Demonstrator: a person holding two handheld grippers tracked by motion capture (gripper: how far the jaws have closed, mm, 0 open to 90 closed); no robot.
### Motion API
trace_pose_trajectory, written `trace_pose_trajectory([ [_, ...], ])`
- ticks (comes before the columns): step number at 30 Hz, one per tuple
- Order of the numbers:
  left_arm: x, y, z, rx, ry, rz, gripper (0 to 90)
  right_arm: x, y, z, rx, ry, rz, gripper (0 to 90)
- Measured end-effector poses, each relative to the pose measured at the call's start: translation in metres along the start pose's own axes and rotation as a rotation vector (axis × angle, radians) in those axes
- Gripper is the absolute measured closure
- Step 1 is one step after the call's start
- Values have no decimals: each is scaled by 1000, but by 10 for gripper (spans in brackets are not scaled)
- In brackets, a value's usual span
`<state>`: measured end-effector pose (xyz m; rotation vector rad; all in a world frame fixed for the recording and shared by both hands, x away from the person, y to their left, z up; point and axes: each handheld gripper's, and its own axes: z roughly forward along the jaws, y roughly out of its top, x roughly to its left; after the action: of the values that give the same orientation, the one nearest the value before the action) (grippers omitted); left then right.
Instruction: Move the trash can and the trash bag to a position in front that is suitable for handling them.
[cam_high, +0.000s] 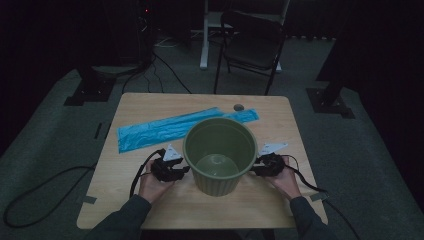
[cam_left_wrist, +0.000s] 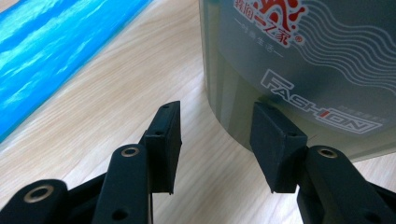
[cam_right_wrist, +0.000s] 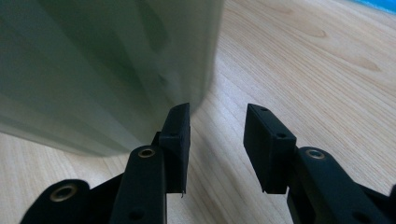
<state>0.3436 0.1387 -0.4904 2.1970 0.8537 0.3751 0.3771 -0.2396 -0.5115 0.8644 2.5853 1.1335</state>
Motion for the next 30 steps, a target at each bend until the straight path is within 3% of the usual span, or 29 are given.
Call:
trace_pose_trajectory([
  [3, 2, 2, 3, 0, 4, 15, 540, 0, 0, 0, -4, 6, 1, 611],
  [4, 4, 3, 3, -5, 1, 10, 546, 1, 1, -2, -19, 33, 6, 622],
  [11, 16, 7, 1, -27, 10, 11, 555, 1, 1, -3, -21, 23, -8, 618],
  [18, 63, 14, -3, -19, 84, -45, 516, -1, -2, -2, -2, 10, -11, 612],
  [19, 63, 14, -3, -19, 84, -45, 500, -1, -2, -2, -2, 10, -11, 612],
  [20, 72, 16, -2, -10, 71, -69, 500, -2, -2, -1, 0, 10, -9, 611],
  [25, 96, 18, 3, -2, 97, -117, 475, -3, -4, -2, 2, 6, -6, 608],
  [30, 118, 21, 16, 17, 163, -144, 469, -4, -4, -1, 12, 2, -8, 604],
])
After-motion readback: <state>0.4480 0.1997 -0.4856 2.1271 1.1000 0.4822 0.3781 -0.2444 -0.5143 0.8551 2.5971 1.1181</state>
